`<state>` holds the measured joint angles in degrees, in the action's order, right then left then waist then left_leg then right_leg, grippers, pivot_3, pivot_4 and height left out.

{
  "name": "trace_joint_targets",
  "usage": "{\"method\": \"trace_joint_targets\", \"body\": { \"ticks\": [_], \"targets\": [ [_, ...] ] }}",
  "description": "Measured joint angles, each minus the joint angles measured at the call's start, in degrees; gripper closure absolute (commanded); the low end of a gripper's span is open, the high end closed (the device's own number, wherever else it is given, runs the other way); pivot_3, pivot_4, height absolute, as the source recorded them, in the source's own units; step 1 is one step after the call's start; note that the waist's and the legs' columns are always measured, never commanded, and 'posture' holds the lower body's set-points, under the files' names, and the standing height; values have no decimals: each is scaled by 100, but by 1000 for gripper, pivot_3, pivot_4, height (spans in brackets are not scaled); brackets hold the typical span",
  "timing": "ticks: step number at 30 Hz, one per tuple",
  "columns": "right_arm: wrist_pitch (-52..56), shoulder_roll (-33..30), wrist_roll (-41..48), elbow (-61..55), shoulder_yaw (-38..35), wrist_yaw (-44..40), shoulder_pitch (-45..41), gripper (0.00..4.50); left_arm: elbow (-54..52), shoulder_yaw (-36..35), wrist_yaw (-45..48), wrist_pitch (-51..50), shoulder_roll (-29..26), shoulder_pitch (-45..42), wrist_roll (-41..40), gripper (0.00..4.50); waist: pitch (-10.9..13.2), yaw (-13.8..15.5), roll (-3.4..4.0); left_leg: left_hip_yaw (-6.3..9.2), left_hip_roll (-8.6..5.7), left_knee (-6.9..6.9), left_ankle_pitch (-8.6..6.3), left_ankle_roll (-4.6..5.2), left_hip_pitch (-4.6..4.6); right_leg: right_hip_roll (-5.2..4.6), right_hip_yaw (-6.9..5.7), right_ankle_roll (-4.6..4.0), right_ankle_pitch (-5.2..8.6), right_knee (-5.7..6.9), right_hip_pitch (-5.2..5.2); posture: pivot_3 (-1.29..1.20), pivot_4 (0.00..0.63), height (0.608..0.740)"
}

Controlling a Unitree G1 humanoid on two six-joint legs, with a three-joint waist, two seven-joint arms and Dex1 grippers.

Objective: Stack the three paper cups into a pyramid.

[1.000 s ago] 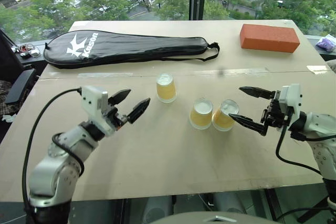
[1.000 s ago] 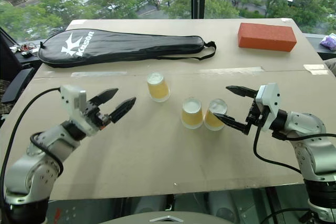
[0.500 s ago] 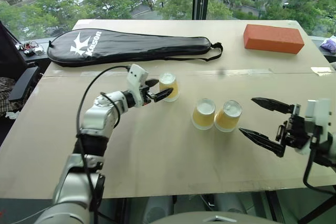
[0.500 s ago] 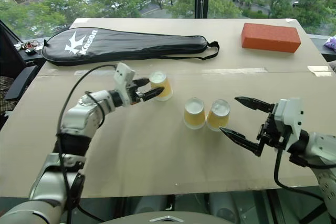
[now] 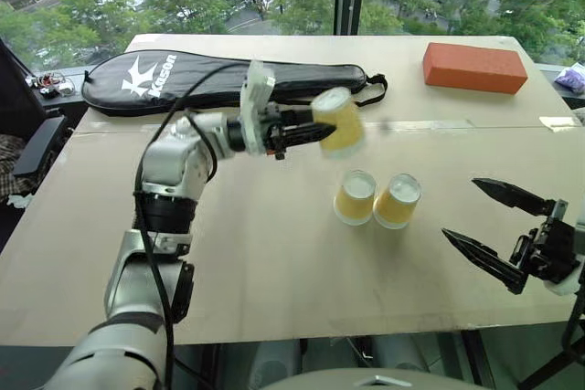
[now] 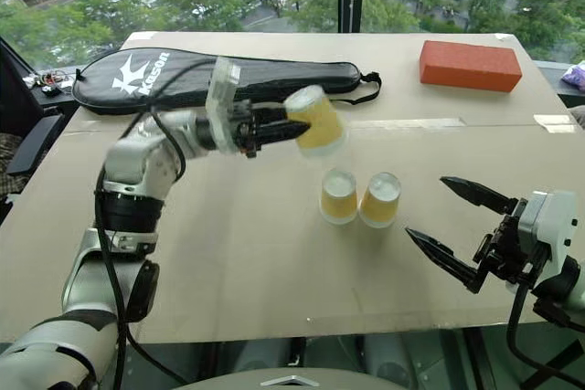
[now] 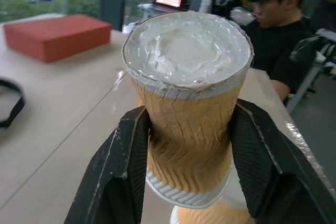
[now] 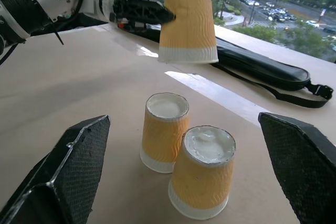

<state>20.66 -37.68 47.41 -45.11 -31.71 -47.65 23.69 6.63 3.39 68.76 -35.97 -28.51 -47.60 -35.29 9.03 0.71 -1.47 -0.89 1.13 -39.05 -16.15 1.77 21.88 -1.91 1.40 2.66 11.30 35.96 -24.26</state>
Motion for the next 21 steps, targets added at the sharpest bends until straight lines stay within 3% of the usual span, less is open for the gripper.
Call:
{"method": "trace_joint_targets", "body": {
  "ticks": [7, 21],
  "targets": [
    [-223, 84, -6, 22, -417, -86, 453, 0, -163, 814, -64, 41, 342, -17, 513, 2376, 0, -10, 1, 1, 1, -3, 0, 0, -11, 6, 3, -14, 12, 2, 8, 0, 150, 740],
    [-313, 178, -7, -220, -507, 135, 789, 0, 80, 1163, -44, 573, 571, -16, 1206, 2376, 0, 2, 2, 3, 1, -3, 0, 1, -8, 4, 1, -14, 13, 1, 8, 0, 150, 740]
  ]
}}
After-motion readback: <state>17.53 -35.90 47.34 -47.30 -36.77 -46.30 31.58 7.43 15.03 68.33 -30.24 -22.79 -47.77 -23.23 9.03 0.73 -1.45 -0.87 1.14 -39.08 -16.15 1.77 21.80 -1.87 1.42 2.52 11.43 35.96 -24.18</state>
